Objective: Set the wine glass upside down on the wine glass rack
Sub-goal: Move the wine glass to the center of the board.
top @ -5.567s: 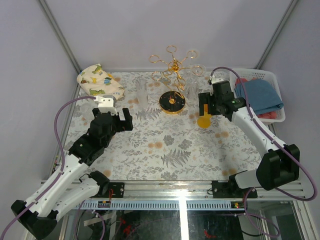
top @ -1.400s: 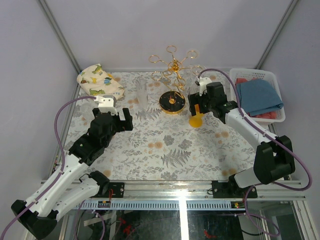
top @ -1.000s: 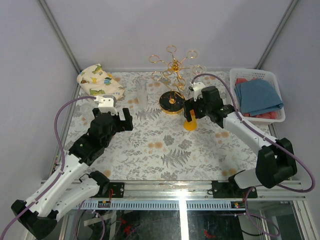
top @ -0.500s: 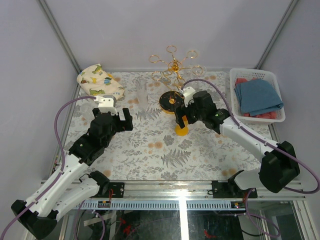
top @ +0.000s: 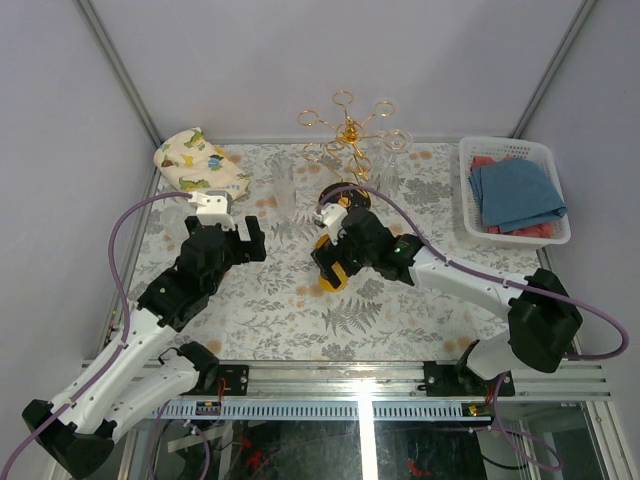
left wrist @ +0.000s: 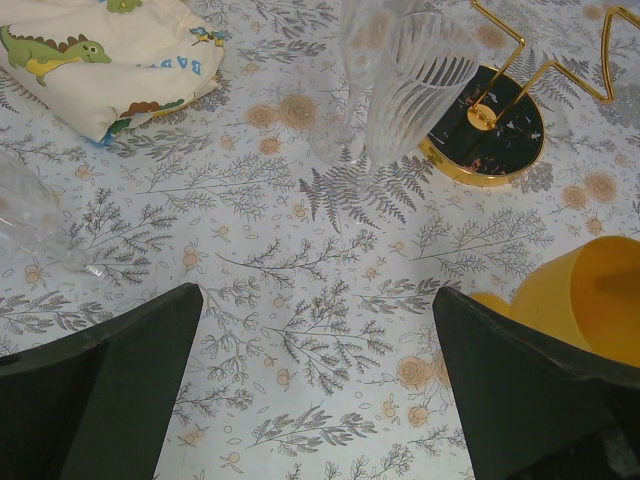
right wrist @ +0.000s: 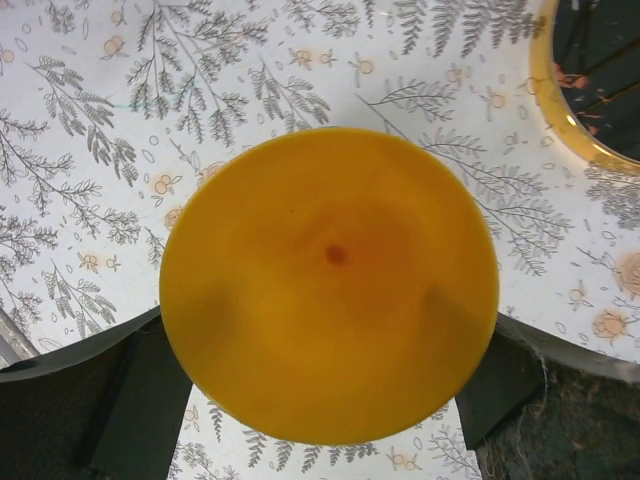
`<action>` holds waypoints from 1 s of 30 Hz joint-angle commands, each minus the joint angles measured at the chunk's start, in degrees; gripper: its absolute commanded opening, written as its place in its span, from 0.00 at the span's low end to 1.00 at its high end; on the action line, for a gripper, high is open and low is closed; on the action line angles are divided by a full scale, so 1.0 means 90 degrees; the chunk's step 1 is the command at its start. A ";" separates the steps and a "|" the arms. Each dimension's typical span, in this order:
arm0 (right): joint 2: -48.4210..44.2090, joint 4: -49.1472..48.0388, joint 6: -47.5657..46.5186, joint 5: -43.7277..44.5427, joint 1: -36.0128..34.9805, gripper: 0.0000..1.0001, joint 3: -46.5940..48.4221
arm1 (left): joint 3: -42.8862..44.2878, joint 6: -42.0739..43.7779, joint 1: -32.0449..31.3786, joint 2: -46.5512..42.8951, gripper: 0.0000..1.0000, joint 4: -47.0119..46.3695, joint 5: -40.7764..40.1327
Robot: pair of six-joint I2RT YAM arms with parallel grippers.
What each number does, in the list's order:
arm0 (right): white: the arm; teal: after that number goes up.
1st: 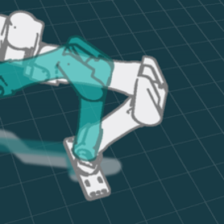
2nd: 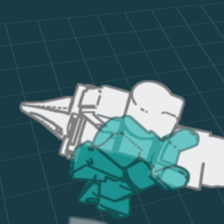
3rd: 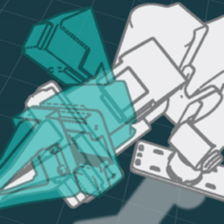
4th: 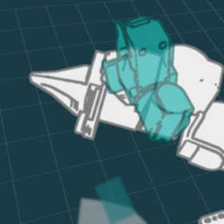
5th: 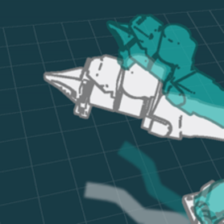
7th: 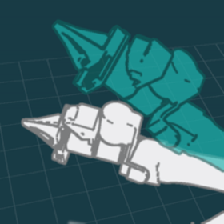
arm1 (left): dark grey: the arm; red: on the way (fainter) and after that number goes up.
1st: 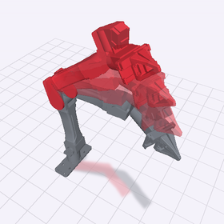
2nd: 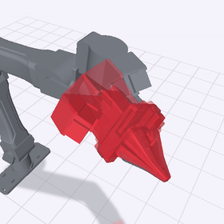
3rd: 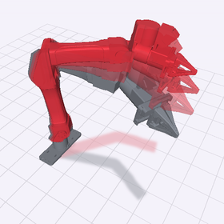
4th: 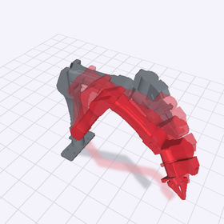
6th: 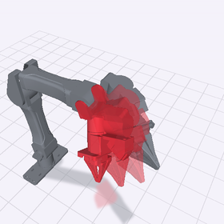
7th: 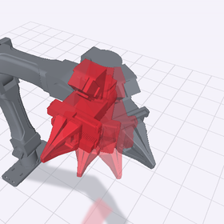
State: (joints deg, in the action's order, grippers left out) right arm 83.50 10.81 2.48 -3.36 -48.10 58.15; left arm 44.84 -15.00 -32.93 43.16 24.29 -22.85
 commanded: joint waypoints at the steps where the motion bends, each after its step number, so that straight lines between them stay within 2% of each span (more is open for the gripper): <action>1: 0.0135 -0.0291 0.0199 0.0298 -0.0410 0.99 0.0450 | -0.0065 -0.0032 0.0045 -0.0012 1.00 0.0006 0.0069; 11: -0.0237 -0.0591 0.0381 0.0651 -0.0609 0.99 0.0253 | -0.0063 -0.0032 0.0040 -0.0055 1.00 0.0006 0.0068; 22: -0.1739 -0.1994 0.0895 0.0872 -0.0604 1.00 -0.1821 | -0.0069 -0.0037 0.0045 -0.0090 1.00 0.0014 0.0080; 30: -0.2460 -0.3660 0.0794 0.0777 -0.0614 0.99 -0.3198 | -0.0066 -0.0039 0.0045 -0.0093 1.00 -0.0003 0.0114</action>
State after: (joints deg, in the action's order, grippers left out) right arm 63.75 -9.08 9.47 3.14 -53.25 32.08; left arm 44.82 -15.00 -32.93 42.76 24.29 -22.85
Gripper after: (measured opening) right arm 0.994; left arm 0.996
